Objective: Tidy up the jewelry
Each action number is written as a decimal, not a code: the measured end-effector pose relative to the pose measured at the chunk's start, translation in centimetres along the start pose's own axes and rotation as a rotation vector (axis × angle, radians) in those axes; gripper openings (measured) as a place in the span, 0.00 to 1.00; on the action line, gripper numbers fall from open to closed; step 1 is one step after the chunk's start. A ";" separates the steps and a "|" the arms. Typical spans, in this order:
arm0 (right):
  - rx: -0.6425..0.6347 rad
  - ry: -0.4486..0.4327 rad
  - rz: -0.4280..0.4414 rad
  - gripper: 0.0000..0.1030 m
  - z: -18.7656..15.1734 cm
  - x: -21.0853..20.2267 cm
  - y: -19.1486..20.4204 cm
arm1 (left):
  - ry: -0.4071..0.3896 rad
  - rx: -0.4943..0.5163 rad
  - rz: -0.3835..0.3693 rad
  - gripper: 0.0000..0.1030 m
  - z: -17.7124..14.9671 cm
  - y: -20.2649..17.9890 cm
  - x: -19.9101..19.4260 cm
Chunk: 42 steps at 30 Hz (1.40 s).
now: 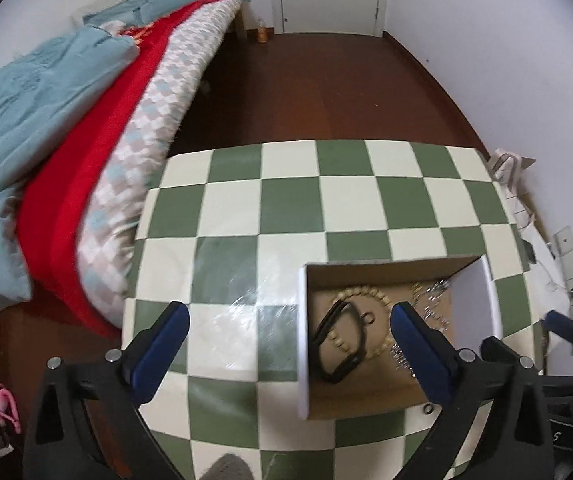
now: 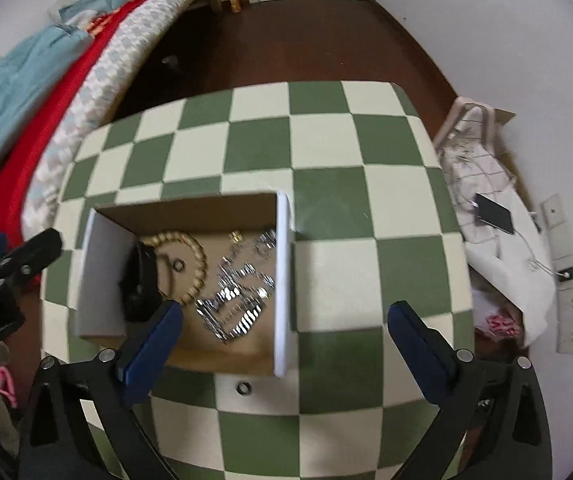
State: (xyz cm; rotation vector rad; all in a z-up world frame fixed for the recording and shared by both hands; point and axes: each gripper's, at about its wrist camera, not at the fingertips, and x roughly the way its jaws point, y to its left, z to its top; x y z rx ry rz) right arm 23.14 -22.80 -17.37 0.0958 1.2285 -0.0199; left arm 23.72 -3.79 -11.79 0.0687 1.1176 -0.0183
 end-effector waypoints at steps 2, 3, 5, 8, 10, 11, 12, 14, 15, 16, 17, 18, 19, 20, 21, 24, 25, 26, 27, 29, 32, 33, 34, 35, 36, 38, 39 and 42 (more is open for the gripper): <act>0.002 -0.002 -0.016 1.00 -0.8 -0.3 0.0 | -0.004 -0.002 0.011 1.00 -1.0 0.2 -0.3; 0.002 -0.007 -0.023 1.00 -1.2 -0.6 0.0 | -0.007 -0.003 0.021 1.00 -1.4 0.3 -0.4; 0.005 -0.016 -0.031 1.00 -1.9 -1.1 0.1 | -0.014 -0.005 0.034 1.00 -2.1 0.4 -0.8; 0.017 -0.037 -0.028 1.00 -3.0 -2.5 0.2 | -0.024 -0.013 0.031 1.00 -3.2 0.4 -1.9; 0.019 -0.058 -0.035 1.00 -3.7 -3.7 0.2 | -0.041 -0.010 0.041 1.00 -3.8 0.3 -2.9; 0.024 -0.070 -0.036 1.00 -4.1 -4.3 0.1 | -0.050 -0.007 0.041 1.00 -4.2 0.3 -3.6; 0.031 -0.087 -0.039 1.00 -4.5 -5.2 0.0 | -0.056 -0.009 0.035 1.00 -4.5 0.3 -4.2; 0.037 -0.116 -0.045 1.00 -5.3 -6.7 -0.2 | -0.076 -0.014 0.031 1.00 -5.1 0.4 -5.5; 0.038 -0.128 -0.049 1.00 -5.6 -7.4 -0.2 | -0.094 -0.017 0.031 1.00 -5.5 0.4 -6.5; 0.037 -0.147 -0.053 1.00 -6.2 -8.5 -0.2 | -0.108 -0.018 0.033 1.00 -5.8 0.4 -7.3; 0.034 -0.163 -0.055 1.00 -6.6 -9.4 -0.2 | -0.121 -0.018 0.034 1.00 -6.2 0.4 -8.1; 0.030 -0.181 -0.058 1.00 -7.1 -10.4 -0.1 | -0.134 -0.021 0.029 1.00 -6.6 0.4 -9.0; 0.027 -0.197 -0.063 1.00 -7.5 -11.3 -0.1 | -0.144 -0.022 0.023 1.00 -7.0 0.4 -9.8; 0.024 -0.215 -0.067 1.00 -8.1 -12.4 0.0 | -0.157 -0.023 0.018 1.00 -7.4 0.4 -10.7; 0.023 -0.228 -0.065 1.00 -8.4 -13.2 0.0 | -0.169 -0.023 0.012 1.00 -7.7 0.4 -11.7; 0.020 -0.275 -0.065 1.00 -10.0 -16.1 0.0 | -0.210 -0.032 0.005 1.00 -8.8 0.6 -14.4; 0.019 -0.290 -0.063 1.00 -10.6 -17.1 0.0 | -0.223 -0.035 -0.002 1.00 -9.2 0.7 -15.4; 0.020 -0.305 -0.062 1.00 -11.2 -18.2 -0.1 | -0.231 -0.036 -0.005 1.00 -9.5 0.8 -16.1; 0.021 -0.316 -0.059 1.00 -11.7 -19.0 -0.1 | -0.244 -0.038 -0.005 1.00 -9.9 0.8 -17.1; 0.020 -0.348 -0.060 1.00 -13.0 -21.1 -0.1 | -0.267 -0.044 -0.011 1.00 -10.6 1.0 -18.8; 0.018 -0.392 -0.065 1.00 -14.6 -23.9 -0.2 | -0.301 -0.048 -0.019 1.00 -11.9 1.1 -21.6; 0.016 -0.406 -0.068 1.00 -15.2 -24.9 -0.2 | -0.308 -0.045 -0.024 1.00 -12.2 1.1 -22.4; 0.015 -0.415 -0.068 1.00 -15.7 -25.6 -0.2 | -0.316 -0.043 -0.029 1.00 -12.6 1.2 -23.1; 0.012 -0.429 -0.065 1.00 -16.3 -26.5 -0.1 | -0.323 -0.043 -0.032 1.00 -12.9 1.2 -23.8; 0.008 -0.443 -0.066 1.00 -17.0 -27.4 0.0 | -0.334 -0.041 -0.034 1.00 -13.3 1.2 -24.6; 0.001 -0.463 -0.068 1.00 -17.9 -28.7 0.3 | -0.351 -0.037 -0.033 1.00 -14.0 1.3 -25.8; -0.002 -0.473 -0.067 1.00 -18.5 -29.4 0.4 | -0.357 -0.037 -0.032 1.00 -14.4 1.4 -26.5; -0.008 -0.501 -0.072 1.00 -19.8 -31.1 0.8 | -0.369 -0.051 -0.034 1.00 -15.5 1.8 -28.0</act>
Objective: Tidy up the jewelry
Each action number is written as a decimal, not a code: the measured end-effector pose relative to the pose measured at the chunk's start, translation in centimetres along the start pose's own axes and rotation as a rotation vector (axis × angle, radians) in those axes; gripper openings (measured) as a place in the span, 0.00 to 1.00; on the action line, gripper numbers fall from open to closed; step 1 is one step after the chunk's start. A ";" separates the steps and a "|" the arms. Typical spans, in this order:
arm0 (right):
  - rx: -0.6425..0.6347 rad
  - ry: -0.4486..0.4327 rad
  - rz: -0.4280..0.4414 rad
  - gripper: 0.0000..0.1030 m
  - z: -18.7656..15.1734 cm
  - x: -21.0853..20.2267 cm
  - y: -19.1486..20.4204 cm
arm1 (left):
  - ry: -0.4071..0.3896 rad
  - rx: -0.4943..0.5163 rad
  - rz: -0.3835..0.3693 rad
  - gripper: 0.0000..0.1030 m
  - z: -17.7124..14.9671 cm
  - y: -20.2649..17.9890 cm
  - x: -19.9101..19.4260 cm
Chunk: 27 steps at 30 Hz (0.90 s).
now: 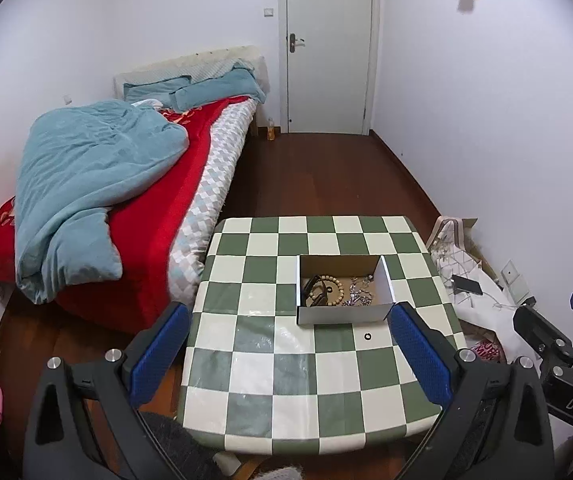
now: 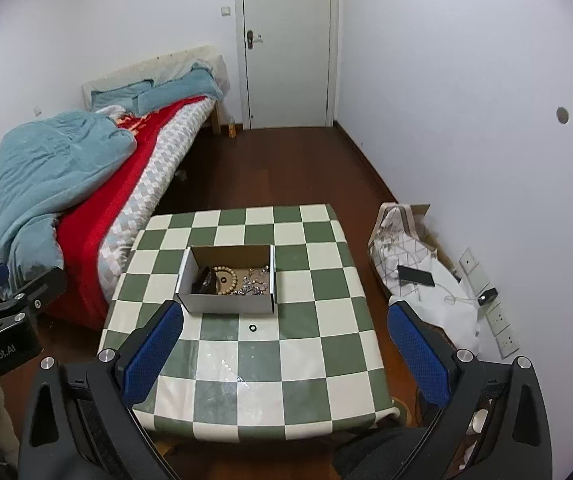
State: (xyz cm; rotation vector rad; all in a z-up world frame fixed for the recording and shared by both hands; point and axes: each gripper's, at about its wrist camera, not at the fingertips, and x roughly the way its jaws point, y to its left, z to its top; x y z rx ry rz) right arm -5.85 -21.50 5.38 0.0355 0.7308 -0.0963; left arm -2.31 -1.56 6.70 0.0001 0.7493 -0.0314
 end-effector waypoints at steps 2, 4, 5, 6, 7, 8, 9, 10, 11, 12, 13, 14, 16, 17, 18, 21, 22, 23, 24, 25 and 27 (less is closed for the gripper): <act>-0.005 -0.014 -0.001 1.00 -0.4 -1.4 0.1 | -0.004 -0.005 0.000 1.00 -0.4 0.2 -1.1; -0.006 -0.020 0.004 1.00 -0.6 -2.4 0.2 | -0.006 -0.006 -0.003 1.00 -0.6 0.3 -1.8; -0.007 -0.022 0.007 1.00 -0.8 -2.9 0.3 | -0.009 -0.005 -0.005 1.00 -0.8 0.2 -2.3; -0.007 -0.022 0.011 1.00 -1.0 -3.3 0.3 | -0.012 -0.004 -0.002 1.00 -0.9 0.2 -2.7; -0.007 -0.022 0.016 1.00 -1.1 -3.6 0.3 | -0.014 -0.004 -0.002 1.00 -1.1 0.2 -3.1; -0.007 -0.023 0.019 1.00 -1.3 -4.1 0.3 | -0.013 -0.005 -0.008 1.00 -1.3 0.2 -3.4; -0.005 -0.024 0.023 1.00 -1.5 -4.4 0.3 | -0.013 -0.004 -0.011 1.00 -1.4 0.2 -3.7; -0.004 -0.024 0.027 1.00 -1.5 -4.6 0.3 | -0.012 0.000 -0.012 1.00 -1.6 0.1 -4.0; -0.004 -0.022 0.030 1.00 -1.6 -4.9 0.4 | -0.010 0.000 -0.017 1.00 -1.7 0.2 -4.3; -0.001 -0.022 0.033 1.00 -1.8 -5.2 0.4 | -0.008 -0.002 -0.018 1.00 -1.9 0.2 -4.5; 0.000 -0.021 0.036 1.00 -1.9 -5.4 0.4 | -0.005 -0.003 -0.018 1.00 -1.9 0.2 -4.6; 0.001 -0.020 0.036 1.00 -1.9 -5.6 0.4 | -0.001 -0.001 -0.020 1.00 -2.0 0.1 -4.6; 0.002 -0.018 0.038 1.00 -1.9 -5.5 0.3 | 0.006 0.001 -0.024 1.00 -2.1 0.1 -4.6; 0.003 -0.018 0.039 1.00 -1.9 -5.5 0.3 | 0.008 0.002 -0.025 1.00 -2.1 0.1 -4.7; 0.002 -0.018 0.035 1.00 -1.9 -5.5 0.4 | 0.009 0.002 -0.025 1.00 -2.1 0.0 -4.6; 0.013 -0.005 0.029 1.00 -1.9 -5.3 0.4 | 0.014 -0.001 -0.006 1.00 -1.9 -0.1 -4.2; 0.015 0.002 0.026 1.00 -1.6 -4.9 0.3 | 0.020 0.001 0.008 1.00 -1.7 -0.3 -3.8; 0.016 0.011 0.025 1.00 -1.4 -4.5 0.3 | 0.026 0.002 0.016 1.00 -1.6 -0.4 -3.6; 0.015 0.014 0.024 1.00 -1.2 -4.2 0.4 | 0.035 -0.001 0.021 1.00 -1.3 -0.4 -3.2; 0.013 0.015 0.017 1.00 -0.8 -3.8 0.3 | 0.035 -0.007 0.029 1.00 -1.1 -0.4 -2.8; 0.012 0.018 0.011 1.00 0.0 -2.9 0.3 | 0.042 -0.011 0.038 1.00 -0.5 -0.5 -2.2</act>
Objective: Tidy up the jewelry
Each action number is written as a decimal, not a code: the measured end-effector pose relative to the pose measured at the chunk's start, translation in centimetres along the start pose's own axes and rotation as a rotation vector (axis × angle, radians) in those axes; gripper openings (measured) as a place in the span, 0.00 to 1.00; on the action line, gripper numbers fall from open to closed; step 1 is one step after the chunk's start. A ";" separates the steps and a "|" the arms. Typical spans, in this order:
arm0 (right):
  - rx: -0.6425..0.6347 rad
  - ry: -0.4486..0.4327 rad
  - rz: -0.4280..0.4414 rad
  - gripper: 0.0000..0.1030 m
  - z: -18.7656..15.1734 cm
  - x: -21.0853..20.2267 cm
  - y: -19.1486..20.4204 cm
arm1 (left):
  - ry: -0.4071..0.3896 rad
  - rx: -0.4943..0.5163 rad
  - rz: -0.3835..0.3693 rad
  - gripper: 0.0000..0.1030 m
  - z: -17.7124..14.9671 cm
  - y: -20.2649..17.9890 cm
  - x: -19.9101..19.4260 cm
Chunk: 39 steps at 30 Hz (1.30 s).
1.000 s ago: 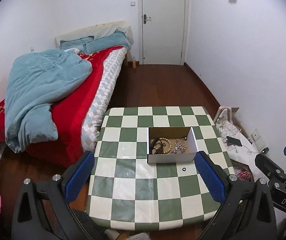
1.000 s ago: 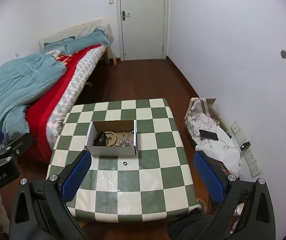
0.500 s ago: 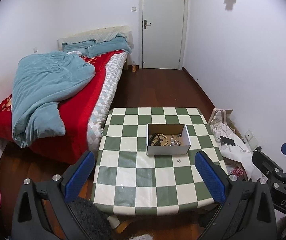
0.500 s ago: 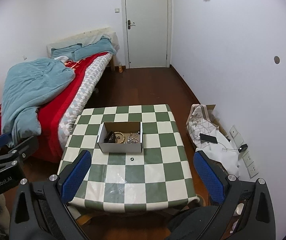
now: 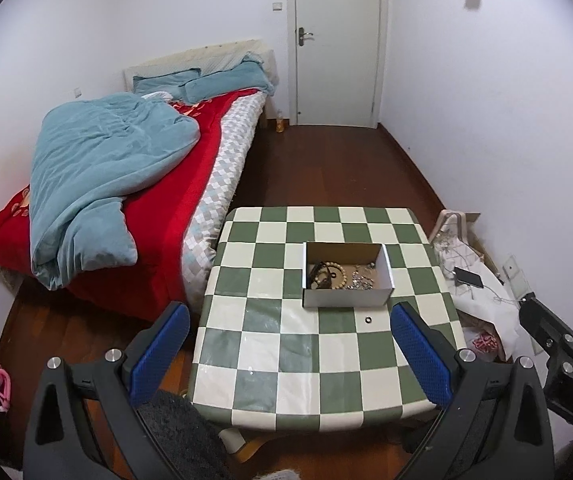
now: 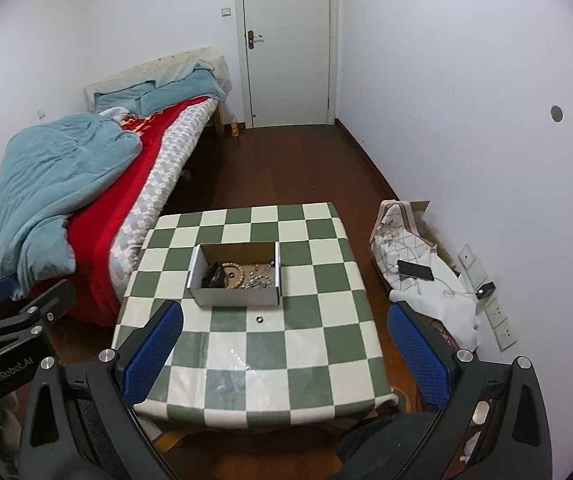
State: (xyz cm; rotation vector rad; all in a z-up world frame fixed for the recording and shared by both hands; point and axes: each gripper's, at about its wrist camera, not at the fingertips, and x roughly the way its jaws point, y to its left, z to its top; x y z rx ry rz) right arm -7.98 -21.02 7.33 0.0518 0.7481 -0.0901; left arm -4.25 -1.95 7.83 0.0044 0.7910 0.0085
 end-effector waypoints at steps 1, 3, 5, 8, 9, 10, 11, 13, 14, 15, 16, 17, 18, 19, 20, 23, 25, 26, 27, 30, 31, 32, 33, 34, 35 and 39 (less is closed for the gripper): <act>0.004 0.001 -0.004 1.00 0.4 0.4 -0.1 | -0.002 -0.005 0.002 1.00 0.3 0.0 0.3; 0.007 0.003 -0.010 1.00 1.3 1.4 -0.2 | 0.004 -0.010 0.011 1.00 1.1 0.0 1.1; 0.002 0.004 -0.028 1.00 2.3 2.5 -0.3 | 0.015 -0.022 0.011 1.00 1.8 0.0 2.1; -0.003 0.021 -0.033 1.00 3.5 4.3 -0.1 | 0.043 -0.025 0.018 1.00 2.6 -0.1 3.6; -0.006 0.028 -0.034 1.00 3.8 4.8 -0.1 | 0.048 -0.024 0.025 1.00 2.9 -0.2 4.1; -0.009 0.036 -0.032 1.00 4.1 5.5 0.0 | 0.052 -0.019 0.031 1.00 3.1 -0.3 4.5; -0.011 0.041 -0.035 1.00 4.4 6.1 0.1 | 0.055 -0.013 0.036 1.00 3.3 -0.5 4.9; -0.020 0.057 -0.039 1.00 4.7 7.4 0.3 | 0.064 -0.005 0.047 1.00 3.6 -0.8 5.8; -0.023 0.064 -0.042 1.00 4.9 8.0 0.4 | 0.068 -0.003 0.048 1.00 3.7 -0.9 6.2; -0.027 0.073 -0.046 1.00 5.0 8.6 0.6 | 0.071 0.001 0.051 1.00 3.8 -1.0 6.6; -0.029 0.077 -0.045 1.00 5.0 9.0 0.6 | 0.076 0.006 0.058 1.00 3.8 -1.1 6.9; -0.031 0.083 -0.047 1.00 5.1 9.4 0.7 | 0.082 0.011 0.062 1.00 3.8 -1.3 7.2; -0.034 0.090 -0.050 1.00 5.1 9.9 0.8 | 0.088 0.014 0.062 1.00 3.9 -1.4 7.5; -0.036 0.094 -0.052 1.00 5.2 10.1 0.8 | 0.092 0.014 0.064 1.00 3.9 -1.4 7.8; -0.039 0.098 -0.056 1.00 5.2 10.5 0.8 | 0.096 0.015 0.067 1.00 4.0 -1.5 8.0; -0.040 0.111 -0.063 1.00 5.2 11.2 0.7 | 0.106 0.011 0.069 1.00 4.1 -1.6 8.6; -0.036 0.118 -0.066 1.00 5.1 11.6 0.5 | 0.110 0.010 0.067 1.00 4.2 -1.6 8.8; -0.035 0.121 -0.066 1.00 5.1 11.7 0.5 | 0.111 0.008 0.067 1.00 4.2 -1.6 8.8; -0.034 0.123 -0.066 1.00 5.1 11.8 0.4 | 0.112 0.007 0.066 1.00 4.2 -1.6 8.9; -0.034 0.127 -0.066 1.00 5.0 12.0 0.3 | 0.113 0.006 0.066 1.00 4.2 -1.6 8.8; -0.034 0.128 -0.064 1.00 5.0 12.0 0.3 | 0.113 0.006 0.066 1.00 4.2 -1.5 8.9; -0.035 0.130 -0.062 1.00 5.0 12.0 0.4 | 0.111 0.006 0.068 1.00 4.2 -1.6 8.9; -0.036 0.133 -0.059 1.00 5.0 12.1 0.4 | 0.109 0.008 0.072 1.00 4.2 -1.6 8.9; -0.036 0.136 -0.056 1.00 5.0 12.1 0.4 | 0.109 0.009 0.073 1.00 4.2 -1.7 8.9; -0.036 0.137 -0.054 1.00 5.0 12.0 0.4 | 0.110 0.007 0.071 1.00 4.2 -1.7 8.9; -0.039 0.138 -0.057 1.00 4.9 12.0 0.4 | 0.110 0.010 0.074 1.00 4.2 -1.7 8.9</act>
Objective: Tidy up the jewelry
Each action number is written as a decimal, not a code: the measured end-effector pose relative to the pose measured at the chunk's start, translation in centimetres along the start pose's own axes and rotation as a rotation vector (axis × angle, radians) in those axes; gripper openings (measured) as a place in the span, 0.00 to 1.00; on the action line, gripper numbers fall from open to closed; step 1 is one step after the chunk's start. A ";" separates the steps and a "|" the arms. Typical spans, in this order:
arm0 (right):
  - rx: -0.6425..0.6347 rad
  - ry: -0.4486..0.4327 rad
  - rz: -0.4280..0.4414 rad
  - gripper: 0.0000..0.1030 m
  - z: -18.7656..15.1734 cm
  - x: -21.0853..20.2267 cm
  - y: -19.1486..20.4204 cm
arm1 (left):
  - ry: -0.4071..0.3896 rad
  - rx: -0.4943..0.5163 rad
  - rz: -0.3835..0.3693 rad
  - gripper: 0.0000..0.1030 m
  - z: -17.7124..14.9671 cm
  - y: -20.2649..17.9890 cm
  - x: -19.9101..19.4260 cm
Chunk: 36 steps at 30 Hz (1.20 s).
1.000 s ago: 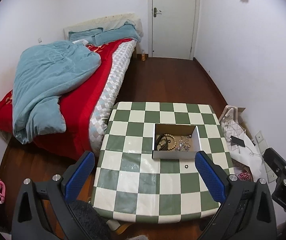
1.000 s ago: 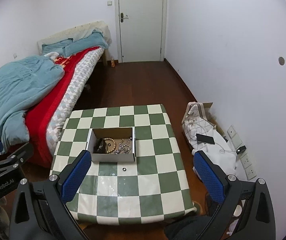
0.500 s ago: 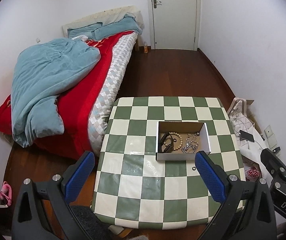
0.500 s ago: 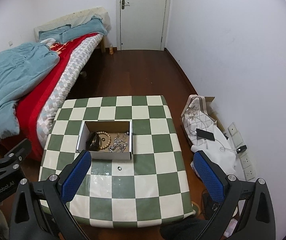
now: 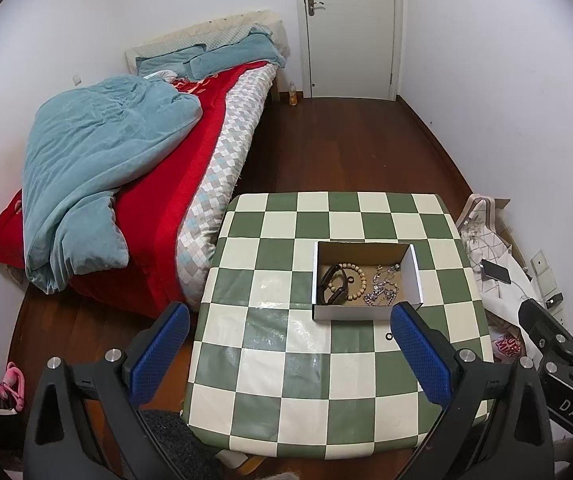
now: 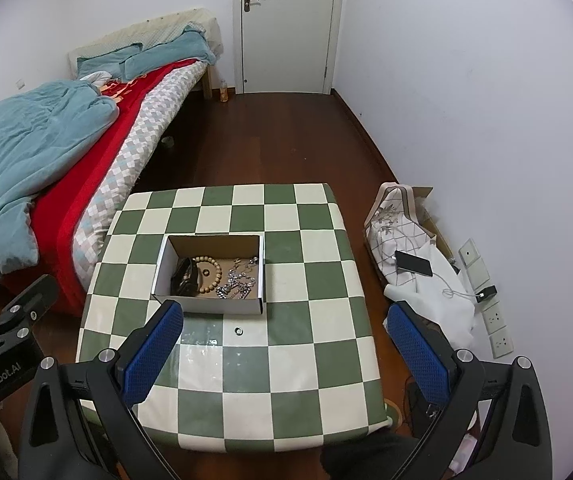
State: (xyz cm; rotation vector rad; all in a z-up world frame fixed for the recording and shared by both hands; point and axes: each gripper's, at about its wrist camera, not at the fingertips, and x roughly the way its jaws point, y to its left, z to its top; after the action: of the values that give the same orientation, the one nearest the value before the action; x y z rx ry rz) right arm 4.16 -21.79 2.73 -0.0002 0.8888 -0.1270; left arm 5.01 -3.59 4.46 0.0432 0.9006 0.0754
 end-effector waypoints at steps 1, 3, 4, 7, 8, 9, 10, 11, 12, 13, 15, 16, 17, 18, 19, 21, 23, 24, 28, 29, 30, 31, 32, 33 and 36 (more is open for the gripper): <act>-0.001 0.000 0.000 1.00 0.0 0.0 0.0 | 0.000 0.000 0.001 1.00 0.0 0.0 0.0; -0.001 0.000 0.000 1.00 0.0 0.0 0.0 | 0.000 -0.001 0.002 1.00 0.0 0.0 0.0; -0.001 0.000 0.000 1.00 0.0 0.0 0.0 | -0.001 0.001 0.002 1.00 0.0 0.0 0.0; -0.005 0.000 0.000 1.00 -0.1 -0.1 0.1 | 0.001 0.001 0.004 1.00 -0.2 0.1 0.0; -0.005 0.000 0.001 1.00 -0.1 -0.2 0.0 | 0.001 0.000 0.005 1.00 -0.2 0.2 0.0; -0.004 -0.001 0.001 1.00 -0.1 -0.2 0.0 | 0.002 0.000 0.005 1.00 -0.3 0.3 0.1; -0.005 -0.001 0.001 1.00 -0.1 -0.2 0.1 | 0.003 -0.001 0.007 1.00 -0.3 0.4 0.1; -0.006 -0.001 0.001 1.00 -0.1 -0.2 0.1 | 0.003 -0.001 0.008 1.00 -0.4 0.5 0.0; -0.006 -0.002 0.001 1.00 -0.1 -0.2 0.1 | 0.003 -0.002 0.008 1.00 -0.5 0.6 0.0; -0.007 -0.003 0.002 1.00 -0.1 -0.3 0.1 | 0.004 -0.002 0.007 1.00 -0.5 0.6 0.0; -0.009 -0.005 0.001 1.00 -0.1 -0.3 0.2 | 0.003 -0.001 0.009 1.00 -0.5 0.6 0.0; -0.007 -0.004 0.002 1.00 -0.1 -0.3 0.2 | 0.003 0.000 0.010 1.00 -0.5 0.6 0.0; -0.006 -0.005 0.002 1.00 -0.1 -0.3 0.2 | 0.003 0.000 0.011 1.00 -0.6 0.6 -0.1; -0.008 -0.005 0.002 1.00 -0.1 -0.3 0.2 | 0.002 0.000 0.010 1.00 -0.6 0.6 -0.1; -0.008 -0.006 0.003 1.00 -0.1 -0.4 0.3 | 0.002 0.000 0.009 1.00 -0.6 0.6 -0.1; -0.008 -0.008 0.004 1.00 -0.1 -0.4 0.3 | 0.003 0.000 0.009 1.00 -0.6 0.7 -0.1; -0.007 -0.008 0.005 1.00 0.0 -0.5 0.1 | 0.000 0.002 0.009 1.00 -0.6 0.6 -0.1; -0.007 -0.007 0.005 1.00 0.0 -0.5 0.1 | -0.001 0.002 0.010 1.00 -0.7 0.7 -0.2; -0.008 -0.008 0.005 1.00 0.0 -0.6 0.1 | -0.004 0.001 0.012 1.00 -0.7 0.7 -0.3; -0.008 -0.007 0.005 1.00 0.0 -0.6 0.1 | -0.005 0.003 0.013 1.00 -0.6 0.6 -0.3; -0.008 -0.008 0.005 1.00 0.0 -0.6 0.1 | -0.005 0.005 0.014 1.00 -0.6 0.6 -0.2; -0.008 -0.009 0.004 1.00 0.0 -0.6 0.1 | -0.005 0.004 0.013 1.00 -0.6 0.5 -0.3; -0.008 -0.009 0.005 1.00 0.0 -0.6 0.1 | -0.006 0.004 0.014 1.00 -0.6 0.5 -0.3; -0.007 -0.008 0.005 1.00 0.0 -0.5 0.1 | -0.006 0.005 0.016 1.00 -0.6 0.5 -0.3; -0.009 -0.008 0.006 1.00 0.0 -0.5 0.1 | -0.006 0.004 0.014 1.00 -0.6 0.5 -0.3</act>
State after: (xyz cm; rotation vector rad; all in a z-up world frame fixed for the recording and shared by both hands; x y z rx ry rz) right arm 3.84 -21.66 3.17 -0.0067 0.8818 -0.1177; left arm 4.32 -3.13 4.38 0.0537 0.8941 0.0860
